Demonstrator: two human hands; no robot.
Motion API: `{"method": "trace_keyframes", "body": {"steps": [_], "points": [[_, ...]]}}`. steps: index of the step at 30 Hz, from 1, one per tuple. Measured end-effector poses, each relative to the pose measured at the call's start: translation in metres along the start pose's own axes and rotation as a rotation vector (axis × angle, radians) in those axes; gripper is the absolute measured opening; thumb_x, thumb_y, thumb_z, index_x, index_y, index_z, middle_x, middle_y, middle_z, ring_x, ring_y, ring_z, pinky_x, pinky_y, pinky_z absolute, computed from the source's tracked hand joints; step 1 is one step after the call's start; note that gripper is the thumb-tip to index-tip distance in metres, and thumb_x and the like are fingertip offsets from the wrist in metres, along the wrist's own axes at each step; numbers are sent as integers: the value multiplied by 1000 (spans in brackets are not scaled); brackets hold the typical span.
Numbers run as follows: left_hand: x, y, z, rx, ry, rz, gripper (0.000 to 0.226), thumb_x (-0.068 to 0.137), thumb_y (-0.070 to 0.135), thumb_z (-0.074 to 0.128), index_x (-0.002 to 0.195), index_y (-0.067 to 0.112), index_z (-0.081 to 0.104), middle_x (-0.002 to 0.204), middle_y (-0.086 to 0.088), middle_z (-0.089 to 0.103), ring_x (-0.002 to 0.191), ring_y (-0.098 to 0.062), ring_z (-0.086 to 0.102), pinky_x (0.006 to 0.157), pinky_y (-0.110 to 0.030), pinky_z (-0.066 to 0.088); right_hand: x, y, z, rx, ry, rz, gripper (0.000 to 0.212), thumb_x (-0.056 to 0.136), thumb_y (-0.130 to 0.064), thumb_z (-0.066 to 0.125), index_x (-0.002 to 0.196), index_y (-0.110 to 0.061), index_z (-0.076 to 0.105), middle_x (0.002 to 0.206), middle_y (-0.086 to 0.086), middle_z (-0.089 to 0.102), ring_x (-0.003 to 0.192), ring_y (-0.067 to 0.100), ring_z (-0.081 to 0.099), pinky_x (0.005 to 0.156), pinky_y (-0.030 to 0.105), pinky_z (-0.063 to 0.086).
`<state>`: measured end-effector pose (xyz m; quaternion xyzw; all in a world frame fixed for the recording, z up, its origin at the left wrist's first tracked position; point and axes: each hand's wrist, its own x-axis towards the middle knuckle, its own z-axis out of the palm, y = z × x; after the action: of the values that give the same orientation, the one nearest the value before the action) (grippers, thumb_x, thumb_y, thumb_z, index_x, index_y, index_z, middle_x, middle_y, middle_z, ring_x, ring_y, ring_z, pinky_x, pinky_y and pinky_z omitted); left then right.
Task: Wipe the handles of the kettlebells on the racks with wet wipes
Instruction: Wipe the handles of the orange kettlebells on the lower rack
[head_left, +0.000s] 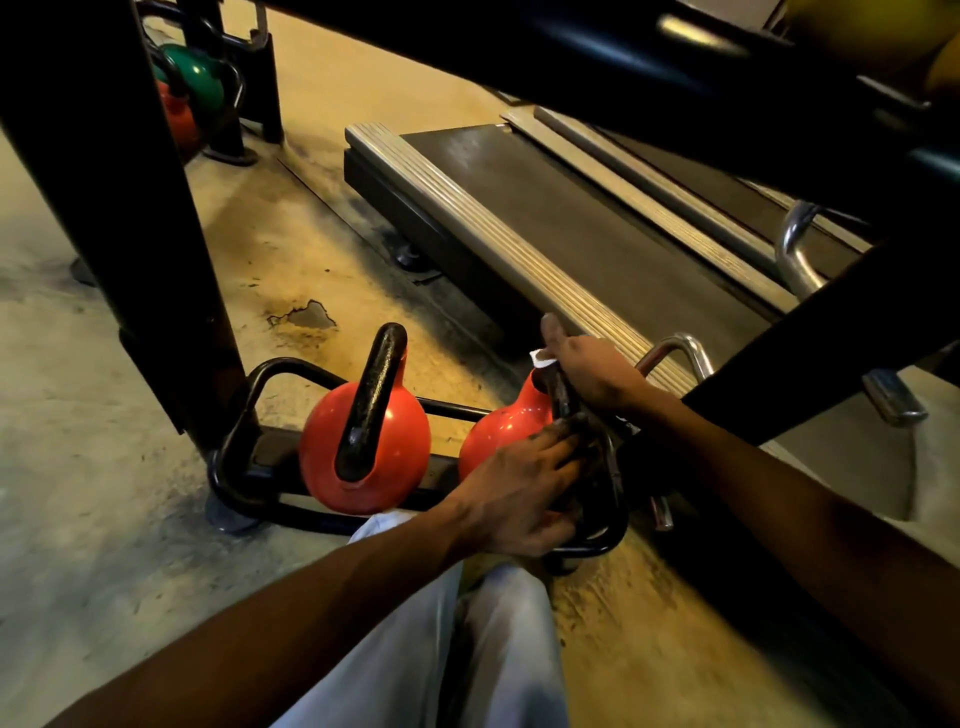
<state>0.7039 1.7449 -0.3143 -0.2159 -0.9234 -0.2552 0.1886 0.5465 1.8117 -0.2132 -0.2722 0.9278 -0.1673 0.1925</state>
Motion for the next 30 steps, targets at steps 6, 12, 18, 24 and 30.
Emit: {"method": "trace_keyframes", "body": {"steps": [6,12,18,24,30], "points": [[0,2,-5,-24,-21,-47,72,90,40,58,155,9,46,168,-12,32,161,-26,15,126,-41,31,9,19,12,757,3,467,122,68,-108,16,107,-5,69,106,17,70,93,30,62,107,50,50],[3,3,-3,-5,-79,-119,67,95,39,57,155,10,47,168,-11,32,161,-23,16,126,-45,30,-2,34,11,1261,-149,660,113,93,-84,20,155,10,32,148,35,49,131,43,54,104,44,45],[5,10,-12,-24,-68,-119,70,94,34,58,157,8,44,168,-13,32,160,-24,19,128,-30,12,-18,47,25,1413,-248,638,104,91,-86,14,112,6,56,63,17,63,45,25,63,52,25,49],[9,5,-25,-56,-100,-136,73,95,47,48,158,10,41,167,-10,35,158,-22,26,129,-34,17,-34,75,26,1341,-425,491,128,77,-99,0,110,2,72,85,14,68,66,26,69,68,34,54],[43,-30,-52,10,-175,-195,86,91,55,35,161,6,32,171,-13,23,160,-24,18,132,-39,14,-40,67,28,1439,-398,446,133,78,-100,13,136,11,55,125,30,69,114,40,68,96,48,52]]}}
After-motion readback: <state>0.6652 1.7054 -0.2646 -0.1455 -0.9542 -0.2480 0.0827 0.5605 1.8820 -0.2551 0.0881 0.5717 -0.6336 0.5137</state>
